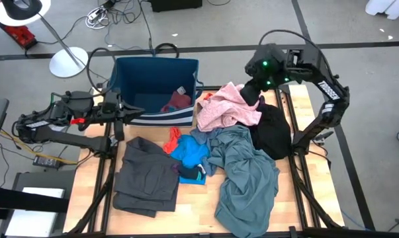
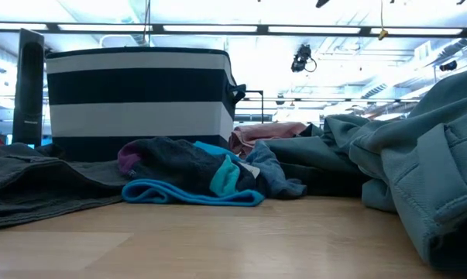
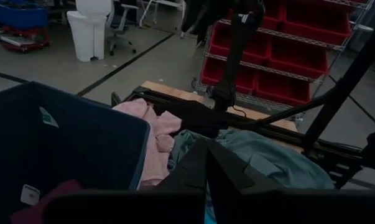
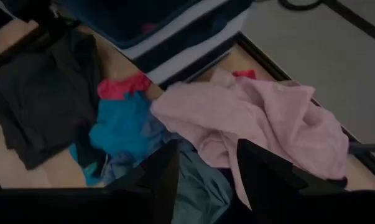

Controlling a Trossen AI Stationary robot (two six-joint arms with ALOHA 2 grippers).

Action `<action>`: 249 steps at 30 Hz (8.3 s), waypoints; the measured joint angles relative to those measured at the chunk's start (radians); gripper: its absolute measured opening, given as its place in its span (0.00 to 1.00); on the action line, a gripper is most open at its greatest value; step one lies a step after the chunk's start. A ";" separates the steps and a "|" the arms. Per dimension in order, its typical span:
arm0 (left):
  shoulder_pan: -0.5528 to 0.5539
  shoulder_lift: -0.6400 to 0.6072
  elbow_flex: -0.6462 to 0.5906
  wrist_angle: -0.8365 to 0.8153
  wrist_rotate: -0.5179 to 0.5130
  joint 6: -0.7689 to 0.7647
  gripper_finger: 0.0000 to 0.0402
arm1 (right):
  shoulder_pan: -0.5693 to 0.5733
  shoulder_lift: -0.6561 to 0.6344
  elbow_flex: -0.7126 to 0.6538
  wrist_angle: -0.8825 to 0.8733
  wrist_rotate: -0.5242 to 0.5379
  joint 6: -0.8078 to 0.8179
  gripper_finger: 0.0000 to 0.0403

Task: Sort clothes
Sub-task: Put the blue sock into the blue laundry bin, then put the blue pants into the blue laundry bin

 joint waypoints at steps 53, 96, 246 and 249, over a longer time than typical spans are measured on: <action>-0.135 0.722 0.000 -0.041 0.343 0.008 0.32 | 0.138 0.003 -0.002 0.002 0.046 0.046 0.34; -0.234 1.094 0.001 0.030 0.188 0.096 0.19 | 0.139 0.004 -0.002 0.003 0.037 0.046 0.32; 0.019 0.254 -0.017 0.246 0.116 -0.075 0.20 | 0.715 -0.367 -1.194 0.578 0.030 0.518 0.74; 0.019 0.253 -0.017 0.248 0.116 -0.075 0.20 | 0.728 -0.344 -1.210 0.578 0.033 0.509 0.81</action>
